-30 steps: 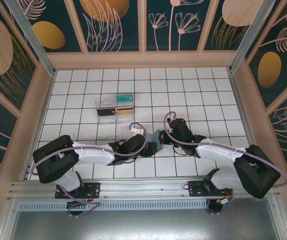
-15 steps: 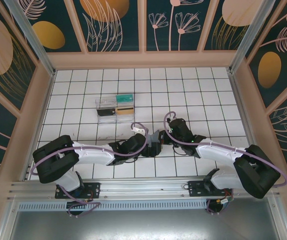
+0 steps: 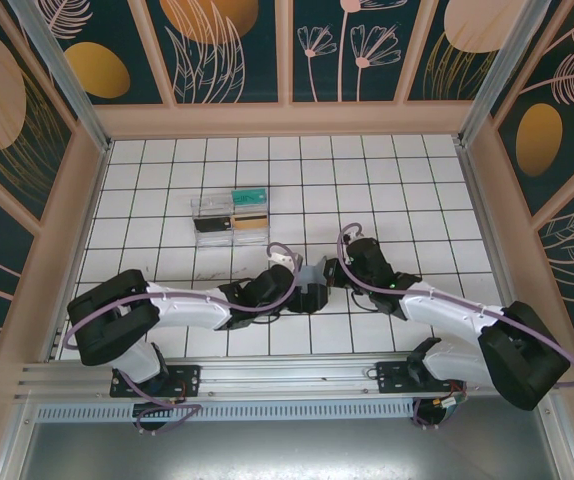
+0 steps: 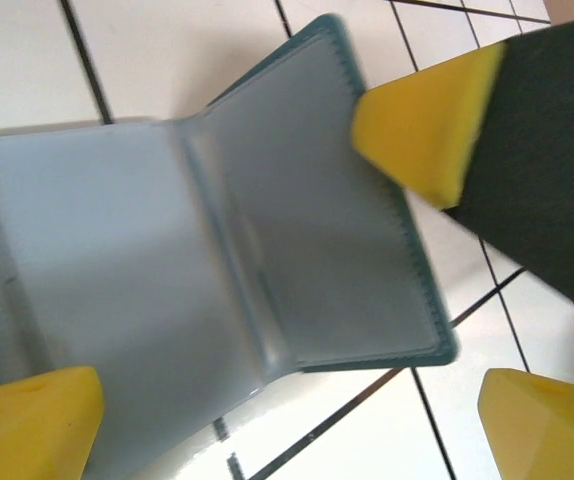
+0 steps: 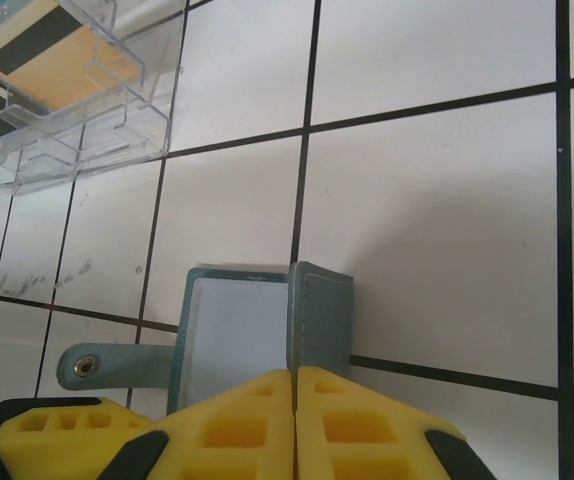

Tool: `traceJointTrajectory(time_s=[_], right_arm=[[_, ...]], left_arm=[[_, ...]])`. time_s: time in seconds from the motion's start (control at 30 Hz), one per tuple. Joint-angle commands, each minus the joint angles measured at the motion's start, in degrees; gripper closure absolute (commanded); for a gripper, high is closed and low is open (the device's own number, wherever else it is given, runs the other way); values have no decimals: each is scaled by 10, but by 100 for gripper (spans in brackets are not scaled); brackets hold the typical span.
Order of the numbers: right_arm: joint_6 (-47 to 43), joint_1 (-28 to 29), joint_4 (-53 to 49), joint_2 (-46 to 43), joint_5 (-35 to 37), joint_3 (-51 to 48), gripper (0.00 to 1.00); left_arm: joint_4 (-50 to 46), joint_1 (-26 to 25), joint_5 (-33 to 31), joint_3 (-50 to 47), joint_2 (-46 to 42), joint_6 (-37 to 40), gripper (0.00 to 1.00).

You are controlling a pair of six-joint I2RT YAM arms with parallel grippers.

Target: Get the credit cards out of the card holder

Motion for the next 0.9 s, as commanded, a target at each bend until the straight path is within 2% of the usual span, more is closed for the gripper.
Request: traceJointTrajectory(time_s=[0.0,0.17,0.37,0.7,0.87], right_arm=[[10,-3,15,12,-11,-13,92],[7,-4,27,26,-18,-22,98],[7,-4,51,51,-31,-26,98],[2,-5,66,69,-41,-26,99],[3,-5,68,74,-44,-23,99]], left_arm=[[17,0,16,35,30,11,5],[-14,1,-41,23,6,-4,5],[-71,1,-110,-1,-36,-27,3],[-103,1,-141,-13,-41,-43,3],[-99,1,-123,-10,-32,-37,4]])
